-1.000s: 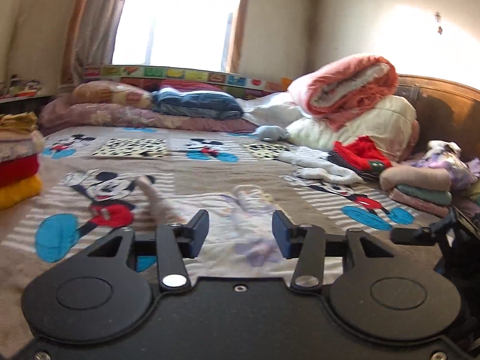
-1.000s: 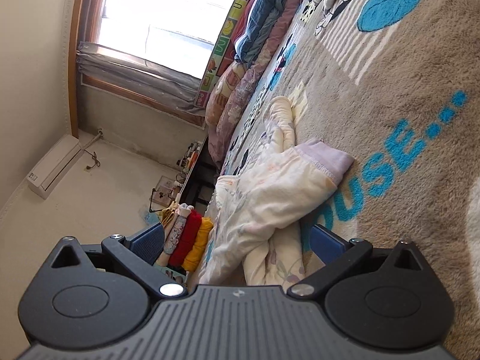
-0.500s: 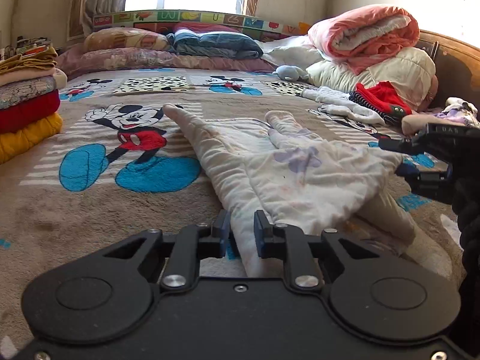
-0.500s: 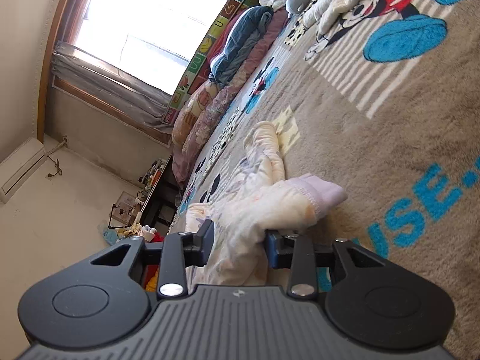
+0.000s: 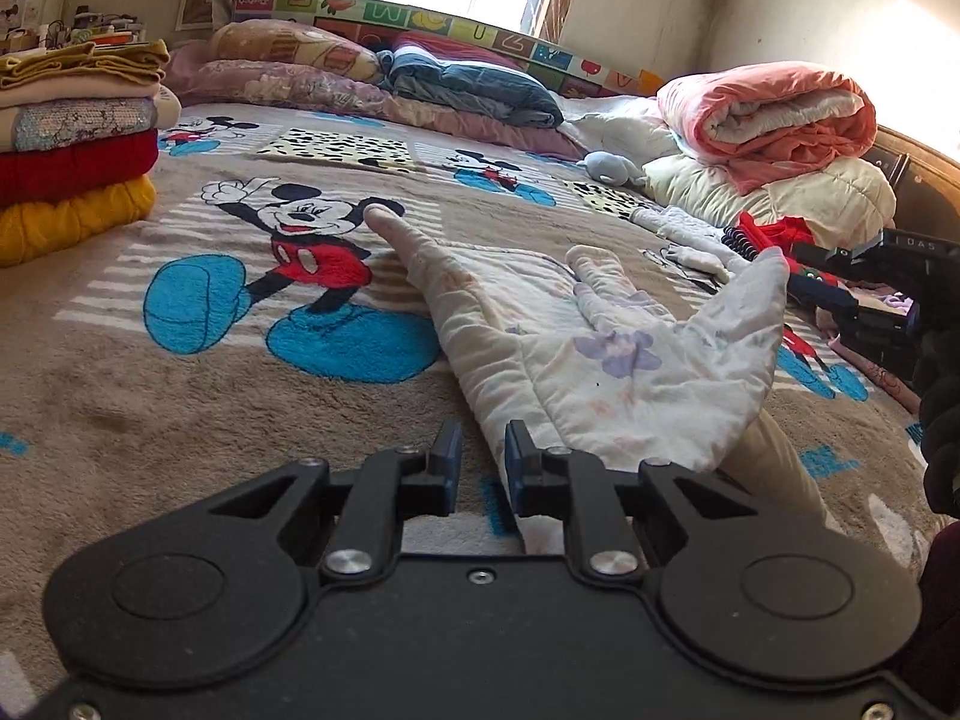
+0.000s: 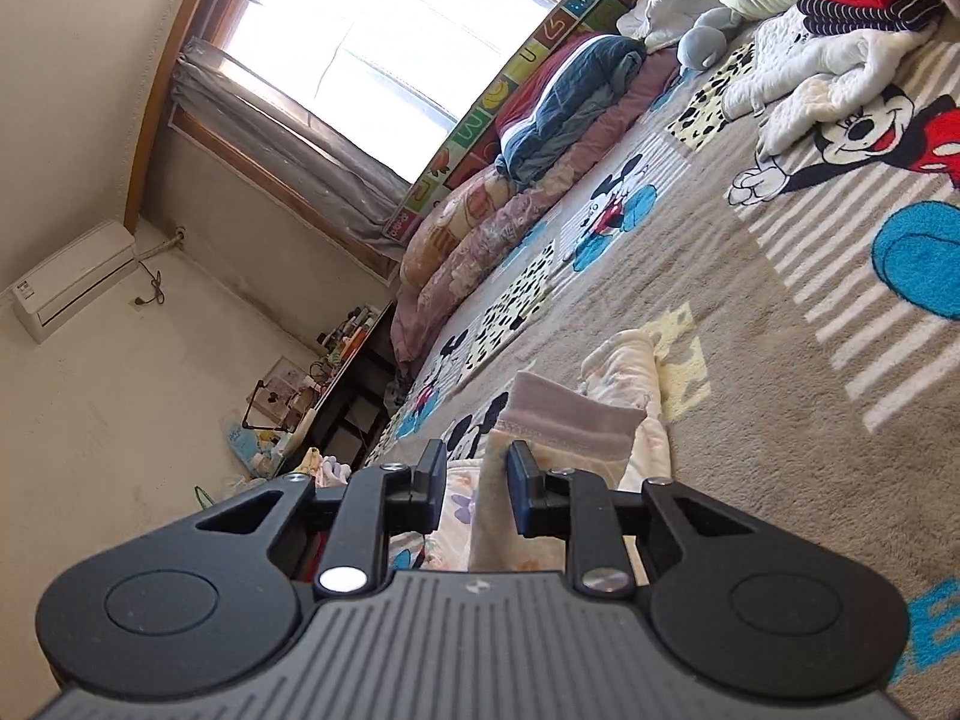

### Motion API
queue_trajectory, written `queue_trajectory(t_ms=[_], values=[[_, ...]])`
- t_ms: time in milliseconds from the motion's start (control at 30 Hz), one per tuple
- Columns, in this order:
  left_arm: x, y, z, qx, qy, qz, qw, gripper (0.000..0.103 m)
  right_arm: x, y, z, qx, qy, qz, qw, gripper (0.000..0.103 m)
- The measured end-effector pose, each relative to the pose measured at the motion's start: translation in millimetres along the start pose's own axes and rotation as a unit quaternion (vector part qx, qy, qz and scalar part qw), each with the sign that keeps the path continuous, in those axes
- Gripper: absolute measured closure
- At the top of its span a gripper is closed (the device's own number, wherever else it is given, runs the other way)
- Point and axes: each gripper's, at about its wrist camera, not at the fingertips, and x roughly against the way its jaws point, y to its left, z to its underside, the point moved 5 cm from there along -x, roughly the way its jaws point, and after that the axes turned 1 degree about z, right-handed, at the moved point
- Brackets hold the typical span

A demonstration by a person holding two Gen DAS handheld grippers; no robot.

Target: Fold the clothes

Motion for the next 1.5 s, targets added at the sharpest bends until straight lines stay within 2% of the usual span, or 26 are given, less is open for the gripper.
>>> queue_trajectory(t_ms=[33,67,100,133,300,333,400,467,567,667,800,933,1033,1100,1133,1267,1333,1400,1433,1467,1500], values=[[0,0,0,0.0,0.0,0.0,1.0,0.088,1,-4,5,-0.006,0.002,0.011,1.0,0.057],[0,0,0,-0.001,0.0,0.001,1.0,0.088,2,-8,9,-0.014,0.004,0.022,1.0,0.021],[0,-1,0,-0.002,0.0,0.002,1.0,0.088,4,-13,14,-0.024,0.003,0.03,0.999,0.01],[-1,-2,0,-0.003,0.001,0.003,1.0,0.088,6,-18,21,-0.037,0.001,0.036,0.999,0.007],[-2,-4,0,-0.007,0.002,0.011,0.9999,0.088,-1,-42,45,-0.087,0.021,0.054,0.994,0.009],[-2,-3,0,-0.006,0.003,0.011,0.9999,0.088,-4,-47,48,-0.102,0.023,0.056,0.993,0.012],[-1,0,-1,-0.004,0.002,0.01,0.9999,0.088,-10,-55,51,-0.131,0.016,0.044,0.99,0.03],[0,2,0,-0.001,0.001,0.008,1.0,0.088,-16,-54,50,-0.136,0.008,0.025,0.99,0.057],[1,2,0,-0.002,0.002,0.01,0.9999,0.088,-20,-38,46,-0.109,0.007,0.003,0.994,0.081],[2,-4,0,-0.009,0.0,0.021,0.9997,0.088,-12,-15,40,-0.08,-0.002,-0.022,0.997,0.085],[1,-15,0,-0.028,0.0,0.041,0.9988,0.088,10,1,32,-0.068,-0.023,-0.048,0.996,0.086],[-1,-27,2,-0.05,0.007,0.058,0.997,0.088,31,-1,31,-0.078,-0.037,-0.059,0.995,0.087],[-12,-39,14,-0.092,0.044,0.053,0.9934,0.088,36,-9,37,-0.074,-0.031,-0.045,0.996,0.087],[-25,-45,29,-0.128,0.081,0.039,0.9877,0.088,36,-22,45,-0.075,-0.022,-0.021,0.997,0.087],[-26,-46,31,-0.135,0.082,0.036,0.9867,0.088,37,-31,50,-0.082,-0.017,-0.008,0.996,0.087],[-18,-36,25,-0.082,0.079,0.07,0.991,0.088,42,-64,65,-0.123,-0.011,0.021,0.992,0.087],[-9,-26,15,-0.039,0.056,0.082,0.9943,0.088,43,-71,67,-0.131,-0.01,0.021,0.991,0.087],[-1,-16,4,0.0,0.027,0.085,0.996,0.088,43,-75,66,-0.137,-0.011,0.016,0.99,0.075],[2,-11,-1,0.018,0.012,0.081,0.9965,0.088,43,-76,66,-0.142,-0.015,0.014,0.99,0.06],[0,-7,-2,0.03,0.011,0.072,0.9969,0.088,43,-79,65,-0.15,-0.019,0.012,0.988,0.037],[-3,-3,-3,0.042,0.013,0.062,0.9971,0.088,42,-81,64,-0.157,-0.022,0.009,0.987,0.03]])
